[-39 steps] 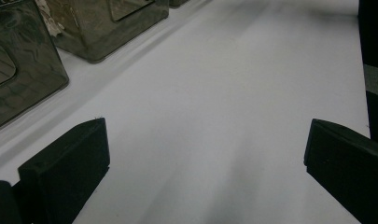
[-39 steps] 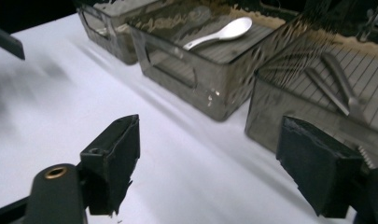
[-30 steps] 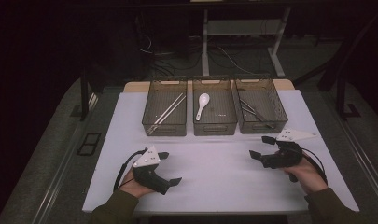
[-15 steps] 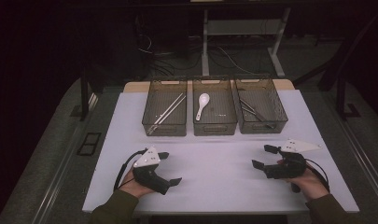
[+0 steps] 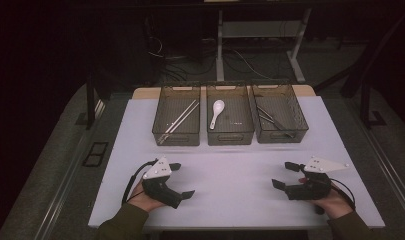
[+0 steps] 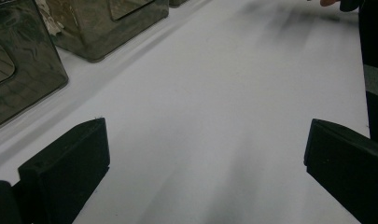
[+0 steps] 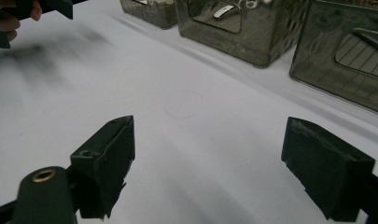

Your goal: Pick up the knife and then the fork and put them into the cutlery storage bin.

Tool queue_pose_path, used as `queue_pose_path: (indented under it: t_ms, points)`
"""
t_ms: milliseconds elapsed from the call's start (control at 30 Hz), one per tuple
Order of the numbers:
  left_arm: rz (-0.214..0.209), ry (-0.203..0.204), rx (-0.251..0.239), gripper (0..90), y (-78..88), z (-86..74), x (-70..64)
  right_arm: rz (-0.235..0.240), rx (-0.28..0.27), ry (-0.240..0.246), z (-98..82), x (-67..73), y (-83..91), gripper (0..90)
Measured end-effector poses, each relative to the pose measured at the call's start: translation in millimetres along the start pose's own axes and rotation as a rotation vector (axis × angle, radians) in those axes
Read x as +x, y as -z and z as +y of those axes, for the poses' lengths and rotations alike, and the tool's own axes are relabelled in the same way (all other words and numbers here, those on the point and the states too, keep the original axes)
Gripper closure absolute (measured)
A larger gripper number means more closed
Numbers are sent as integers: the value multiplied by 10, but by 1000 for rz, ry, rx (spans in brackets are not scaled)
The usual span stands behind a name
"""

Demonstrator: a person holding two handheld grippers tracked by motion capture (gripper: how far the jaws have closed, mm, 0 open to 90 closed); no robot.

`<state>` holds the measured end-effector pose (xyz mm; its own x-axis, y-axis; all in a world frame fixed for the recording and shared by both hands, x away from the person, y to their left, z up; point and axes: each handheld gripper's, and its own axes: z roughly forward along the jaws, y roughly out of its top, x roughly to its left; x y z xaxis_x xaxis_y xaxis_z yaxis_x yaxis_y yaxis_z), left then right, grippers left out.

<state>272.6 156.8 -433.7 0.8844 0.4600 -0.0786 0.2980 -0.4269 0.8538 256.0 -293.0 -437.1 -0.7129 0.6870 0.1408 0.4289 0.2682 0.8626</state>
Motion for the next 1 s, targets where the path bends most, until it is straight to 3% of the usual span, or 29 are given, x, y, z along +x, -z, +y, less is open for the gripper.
queue_pose_path:
  t_ms: [367, 1000]
  points:
    - [-1, 0, 0, 0, 6, 0, -10, -11, 12, 0, -91, 32, 43, 161]
    - [6, -4, -1, 0, 17, 2, -27, -7, 22, 17, -95, 50, 50, 161]
